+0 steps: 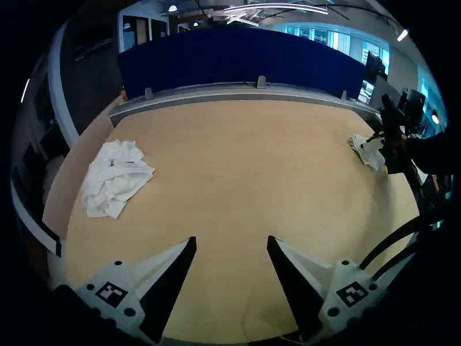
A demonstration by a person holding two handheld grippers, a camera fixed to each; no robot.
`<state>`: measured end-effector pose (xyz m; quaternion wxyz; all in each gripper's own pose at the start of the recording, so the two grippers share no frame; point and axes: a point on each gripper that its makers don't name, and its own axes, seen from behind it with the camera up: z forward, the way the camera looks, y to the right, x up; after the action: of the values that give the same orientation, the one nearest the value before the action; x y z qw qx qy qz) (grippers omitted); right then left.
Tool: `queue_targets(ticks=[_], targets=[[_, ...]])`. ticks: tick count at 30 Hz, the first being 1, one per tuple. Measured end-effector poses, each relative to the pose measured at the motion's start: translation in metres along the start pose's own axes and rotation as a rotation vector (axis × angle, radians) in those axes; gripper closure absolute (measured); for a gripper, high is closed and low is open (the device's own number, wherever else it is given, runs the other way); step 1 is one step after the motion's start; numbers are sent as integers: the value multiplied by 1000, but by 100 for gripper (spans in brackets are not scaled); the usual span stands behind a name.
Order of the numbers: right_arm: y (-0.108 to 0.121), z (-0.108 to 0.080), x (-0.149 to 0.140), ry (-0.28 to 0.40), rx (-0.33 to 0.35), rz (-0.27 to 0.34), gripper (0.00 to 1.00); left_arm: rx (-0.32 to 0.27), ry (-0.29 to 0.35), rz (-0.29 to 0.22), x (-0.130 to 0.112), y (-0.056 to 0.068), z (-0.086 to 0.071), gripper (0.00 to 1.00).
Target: Fold towel
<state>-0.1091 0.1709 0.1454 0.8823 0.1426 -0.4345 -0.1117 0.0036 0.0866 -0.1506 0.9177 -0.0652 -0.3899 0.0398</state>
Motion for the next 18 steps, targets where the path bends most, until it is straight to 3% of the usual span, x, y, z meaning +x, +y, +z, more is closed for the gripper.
queue_targets(ticks=[9, 18], targets=[[2, -25, 24, 72, -27, -1, 0, -2, 11, -4, 6, -5, 0, 9], [-13, -92, 62, 220, -63, 64, 0, -11, 43, -32, 15, -9, 5, 9]])
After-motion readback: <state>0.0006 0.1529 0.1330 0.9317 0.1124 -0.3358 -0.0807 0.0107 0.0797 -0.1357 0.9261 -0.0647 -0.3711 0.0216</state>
